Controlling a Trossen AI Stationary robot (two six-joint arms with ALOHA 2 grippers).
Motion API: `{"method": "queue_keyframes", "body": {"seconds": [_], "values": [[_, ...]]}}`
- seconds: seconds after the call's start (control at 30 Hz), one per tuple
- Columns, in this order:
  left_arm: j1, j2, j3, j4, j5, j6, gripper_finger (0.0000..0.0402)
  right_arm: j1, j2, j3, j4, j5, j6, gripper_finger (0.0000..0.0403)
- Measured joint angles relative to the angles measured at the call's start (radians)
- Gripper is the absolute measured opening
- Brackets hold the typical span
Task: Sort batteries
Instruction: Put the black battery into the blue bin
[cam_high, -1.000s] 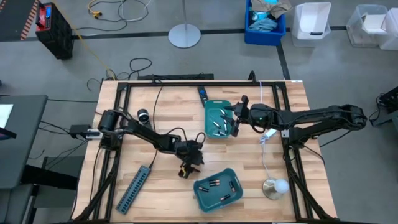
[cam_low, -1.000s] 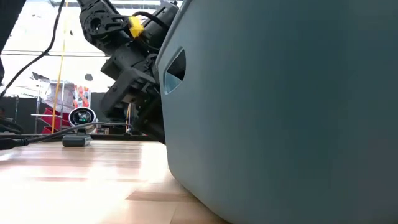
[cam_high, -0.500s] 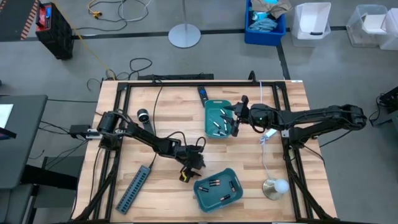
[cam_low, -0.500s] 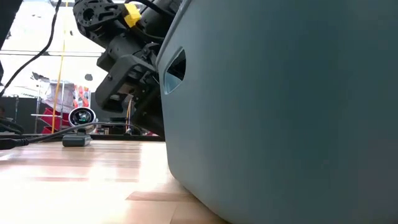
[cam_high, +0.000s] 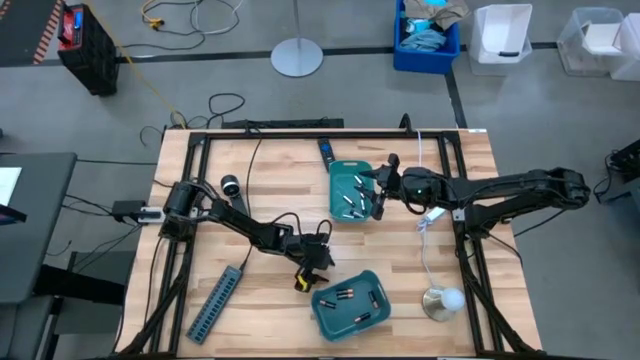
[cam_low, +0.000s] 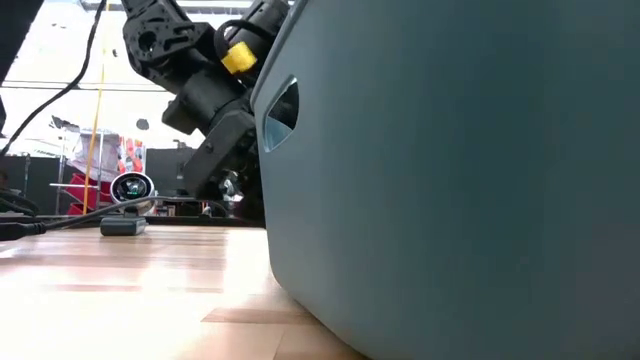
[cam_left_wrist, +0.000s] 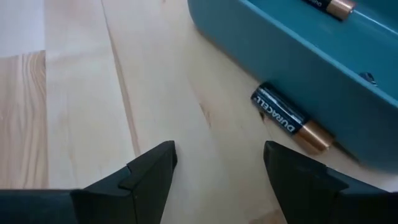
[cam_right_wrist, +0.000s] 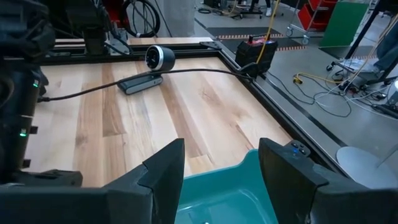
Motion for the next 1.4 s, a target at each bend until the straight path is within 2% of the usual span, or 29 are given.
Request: {"method": "queue_keyframes", "body": {"seconds": [0.67, 1.4], "values": [[-0.001, 0.015, 0.000, 0.027, -0.049, -0.011, 0.0238, 0.000, 0.000, 0.000, -0.003, 0.000, 0.000, 0.0221], [0.022, 0.017, -0.001, 0.024, -0.046, 0.039, 0.0019, 0.000, 0.000, 0.000, -0.003, 0.000, 0.003, 0.0221]]}}
